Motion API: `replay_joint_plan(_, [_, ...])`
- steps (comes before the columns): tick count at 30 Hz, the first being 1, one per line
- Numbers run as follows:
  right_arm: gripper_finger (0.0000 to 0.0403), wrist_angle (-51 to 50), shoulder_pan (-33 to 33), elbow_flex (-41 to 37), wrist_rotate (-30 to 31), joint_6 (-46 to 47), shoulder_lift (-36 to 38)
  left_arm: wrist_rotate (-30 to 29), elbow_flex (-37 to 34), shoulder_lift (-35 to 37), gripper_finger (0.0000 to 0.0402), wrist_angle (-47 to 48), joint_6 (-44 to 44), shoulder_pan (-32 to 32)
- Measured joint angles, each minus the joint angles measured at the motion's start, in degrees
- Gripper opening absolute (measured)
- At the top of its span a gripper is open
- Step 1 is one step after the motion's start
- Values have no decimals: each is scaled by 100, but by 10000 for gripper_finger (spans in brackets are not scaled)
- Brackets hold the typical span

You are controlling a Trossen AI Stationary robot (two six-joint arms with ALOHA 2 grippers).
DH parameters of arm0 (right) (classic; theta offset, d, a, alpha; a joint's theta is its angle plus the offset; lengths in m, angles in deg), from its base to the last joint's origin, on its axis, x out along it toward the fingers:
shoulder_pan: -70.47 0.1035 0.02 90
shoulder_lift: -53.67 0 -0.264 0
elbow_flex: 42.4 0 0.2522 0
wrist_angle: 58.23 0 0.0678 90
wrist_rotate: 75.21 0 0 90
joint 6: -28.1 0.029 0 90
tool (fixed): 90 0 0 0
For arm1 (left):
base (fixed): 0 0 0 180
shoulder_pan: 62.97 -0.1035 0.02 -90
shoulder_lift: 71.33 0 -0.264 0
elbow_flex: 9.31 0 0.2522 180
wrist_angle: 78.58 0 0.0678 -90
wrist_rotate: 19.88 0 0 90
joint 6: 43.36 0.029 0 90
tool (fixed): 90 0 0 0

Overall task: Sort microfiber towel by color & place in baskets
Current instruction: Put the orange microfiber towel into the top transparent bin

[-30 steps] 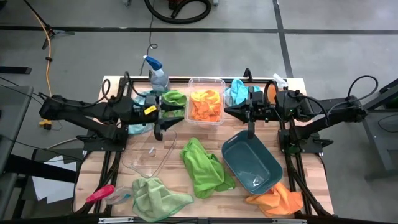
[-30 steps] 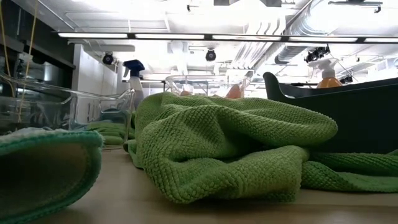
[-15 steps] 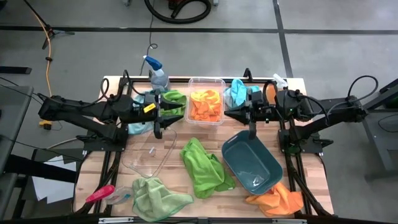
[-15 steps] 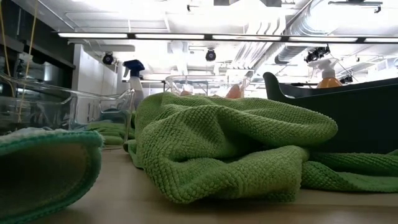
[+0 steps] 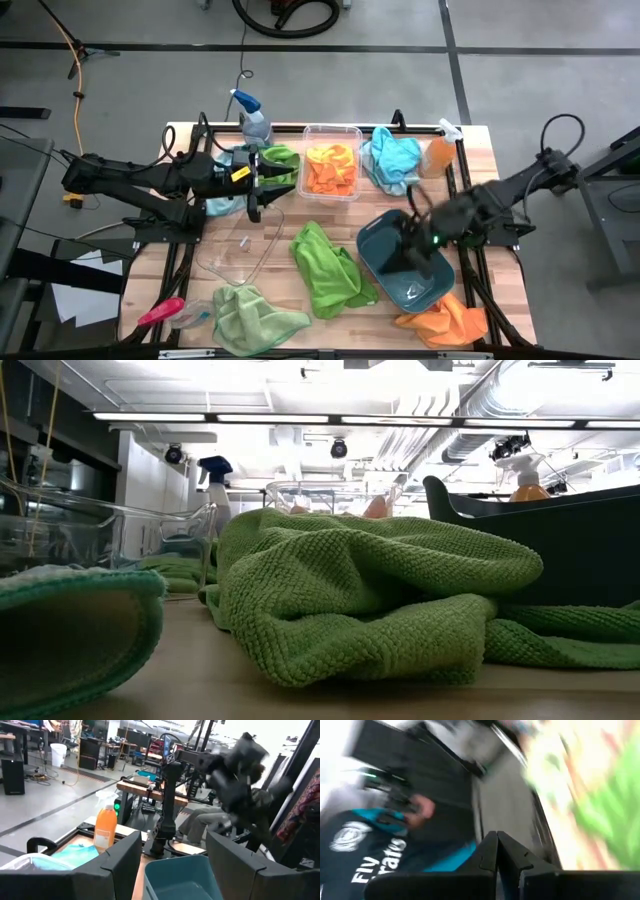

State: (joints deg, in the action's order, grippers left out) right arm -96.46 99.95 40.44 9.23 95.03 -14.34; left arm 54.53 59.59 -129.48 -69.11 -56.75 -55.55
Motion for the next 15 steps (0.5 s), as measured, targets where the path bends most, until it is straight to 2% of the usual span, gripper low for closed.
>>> replay_joint_plan(3, [13,-997,577,0,-203,1135,-207,0,0,0,209,9,0,0])
replay_joint_plan(7, [52,-2089,1360,0,-739,2339,-531,0,0,0,209,33,2,0])
replay_joint_plan(10, [94,-2299,1893,0,-966,2994,-741,0,2,0,209,99,2,0])
replay_joint_plan(15, [161,-2293,2518,0,-752,3661,-1124,0,2,0,209,180,2,0])
